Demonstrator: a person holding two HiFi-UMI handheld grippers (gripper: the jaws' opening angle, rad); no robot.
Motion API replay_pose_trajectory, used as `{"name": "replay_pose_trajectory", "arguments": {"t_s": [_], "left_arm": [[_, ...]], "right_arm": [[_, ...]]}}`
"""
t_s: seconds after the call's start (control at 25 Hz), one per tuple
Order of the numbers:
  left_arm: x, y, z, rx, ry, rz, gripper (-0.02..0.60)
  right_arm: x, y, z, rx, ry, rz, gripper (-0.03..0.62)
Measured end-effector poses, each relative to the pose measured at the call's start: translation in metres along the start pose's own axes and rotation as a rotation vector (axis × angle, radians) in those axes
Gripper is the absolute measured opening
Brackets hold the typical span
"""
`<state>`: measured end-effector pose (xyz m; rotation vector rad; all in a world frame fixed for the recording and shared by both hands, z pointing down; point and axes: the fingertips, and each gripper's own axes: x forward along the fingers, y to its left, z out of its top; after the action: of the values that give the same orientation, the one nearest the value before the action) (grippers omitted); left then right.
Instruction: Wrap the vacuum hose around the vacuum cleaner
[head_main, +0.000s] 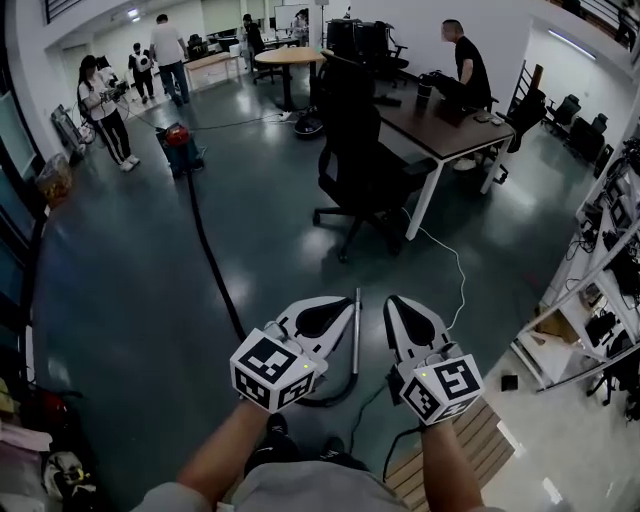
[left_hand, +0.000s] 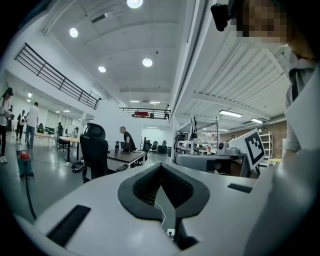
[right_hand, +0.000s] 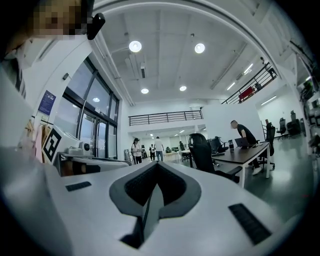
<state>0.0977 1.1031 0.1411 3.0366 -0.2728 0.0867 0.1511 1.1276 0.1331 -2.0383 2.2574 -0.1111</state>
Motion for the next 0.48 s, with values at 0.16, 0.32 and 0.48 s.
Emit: {"name": "replay_pose_trajectory", "arguments": {"t_s": [0.16,0.32,0.48], "left_arm": [[0.006,0.018,-0.005,-0.017,0.014,0.001,0.006],[0.014,0.048,-0.01,-0.032,0.015,-0.018,0.006],[0.021,0.09,-0.013,-0.035,0.02,-0.042,0.006]], "right_arm": [[0.017,-0.005,-0.005,0.01,0.015,-0.004,0.003],[0.045,-0.011,-0.01,-0.002,0.031,-0.027,0.003],[0.083,-0.015,-0.017,-0.005,0.052,-0.063,0.003]]}}
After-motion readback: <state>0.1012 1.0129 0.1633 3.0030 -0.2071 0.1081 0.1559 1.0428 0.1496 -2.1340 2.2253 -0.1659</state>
